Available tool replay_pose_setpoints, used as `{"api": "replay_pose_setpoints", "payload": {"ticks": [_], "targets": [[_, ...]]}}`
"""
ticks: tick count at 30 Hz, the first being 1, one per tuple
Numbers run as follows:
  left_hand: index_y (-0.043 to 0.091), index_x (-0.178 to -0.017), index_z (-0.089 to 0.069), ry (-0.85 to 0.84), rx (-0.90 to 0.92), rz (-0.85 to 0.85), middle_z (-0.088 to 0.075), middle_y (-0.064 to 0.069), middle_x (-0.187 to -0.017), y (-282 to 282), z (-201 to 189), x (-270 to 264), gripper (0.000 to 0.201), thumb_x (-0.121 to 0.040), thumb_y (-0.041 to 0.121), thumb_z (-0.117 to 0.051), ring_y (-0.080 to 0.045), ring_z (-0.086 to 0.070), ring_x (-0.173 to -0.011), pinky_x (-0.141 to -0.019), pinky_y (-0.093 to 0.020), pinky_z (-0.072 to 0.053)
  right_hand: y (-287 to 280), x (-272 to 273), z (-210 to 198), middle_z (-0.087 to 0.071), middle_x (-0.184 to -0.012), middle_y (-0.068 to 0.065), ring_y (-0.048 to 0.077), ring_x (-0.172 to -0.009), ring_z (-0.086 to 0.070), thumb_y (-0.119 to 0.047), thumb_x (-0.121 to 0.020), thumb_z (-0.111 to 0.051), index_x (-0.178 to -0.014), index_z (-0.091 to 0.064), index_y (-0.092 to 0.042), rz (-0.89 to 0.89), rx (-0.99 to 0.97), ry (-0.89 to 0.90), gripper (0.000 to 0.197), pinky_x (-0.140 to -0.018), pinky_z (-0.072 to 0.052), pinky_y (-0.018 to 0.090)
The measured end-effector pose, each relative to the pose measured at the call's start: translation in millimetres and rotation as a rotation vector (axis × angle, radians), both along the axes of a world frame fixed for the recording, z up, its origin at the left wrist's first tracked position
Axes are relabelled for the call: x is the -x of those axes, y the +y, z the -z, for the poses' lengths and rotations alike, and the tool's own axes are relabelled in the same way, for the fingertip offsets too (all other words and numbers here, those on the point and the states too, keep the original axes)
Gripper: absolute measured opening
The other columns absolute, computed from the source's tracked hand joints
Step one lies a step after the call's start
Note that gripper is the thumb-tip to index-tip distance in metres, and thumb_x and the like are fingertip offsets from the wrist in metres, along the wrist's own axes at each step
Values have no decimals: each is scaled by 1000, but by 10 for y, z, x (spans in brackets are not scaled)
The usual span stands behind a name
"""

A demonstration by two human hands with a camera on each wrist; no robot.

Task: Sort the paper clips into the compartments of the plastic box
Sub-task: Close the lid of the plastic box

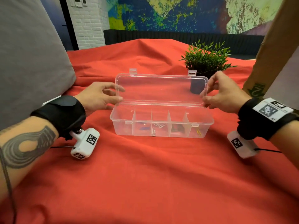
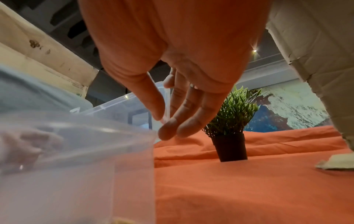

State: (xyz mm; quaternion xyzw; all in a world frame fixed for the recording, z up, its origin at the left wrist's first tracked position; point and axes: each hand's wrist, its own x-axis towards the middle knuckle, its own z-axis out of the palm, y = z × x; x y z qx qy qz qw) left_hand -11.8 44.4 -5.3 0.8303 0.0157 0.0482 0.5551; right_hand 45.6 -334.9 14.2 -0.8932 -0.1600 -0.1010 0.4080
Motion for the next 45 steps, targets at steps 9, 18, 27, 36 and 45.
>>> {"api": "replay_pose_setpoints", "payload": {"ticks": [9,18,27,36,45], "targets": [[29,-88,-74,-151,-8,142,-75,6,-103,59,-250,289,70,-39,75,-95,-2,-69,-96,-95,-33,-58,-117,376,-263,-67,-99,31,30,-78,-70,7,-80,-76,-88,-65,-9,-151,13,69,21,-62,-60,32],[28,-84,-80,-93,-659,284,-79,2,-105,-180,-270,300,70,-56,92,-72,-15,-71,-102,-102,-38,-53,-94,423,-255,-76,-108,-3,14,-108,-69,-83,-40,-77,-96,-79,-32,-297,415,188,75,-105,-50,48],[31,-75,-74,-41,-882,361,-64,15,-142,-330,-348,249,24,-78,51,-88,-11,-58,-131,-106,-34,-41,187,417,-239,-72,-121,-2,13,-120,-62,-54,-44,-88,-85,-72,-31,-298,525,193,50,-107,-48,46],[34,-79,-73,41,-922,353,-76,3,-127,-408,-472,285,58,-48,83,-76,-6,-71,-104,-99,-43,-56,284,349,-351,-75,-116,-2,9,-115,-65,-43,-49,-96,-78,-71,-28,-284,644,210,40,-106,-49,44],[33,-77,-70,37,-956,336,-77,-9,-124,-462,-490,326,63,-46,87,-76,-28,-71,-87,-83,-47,-60,287,328,-305,-73,-114,-3,15,-115,-65,-63,-38,-82,-78,-66,-32,-288,692,147,52,-100,-52,46]]}}
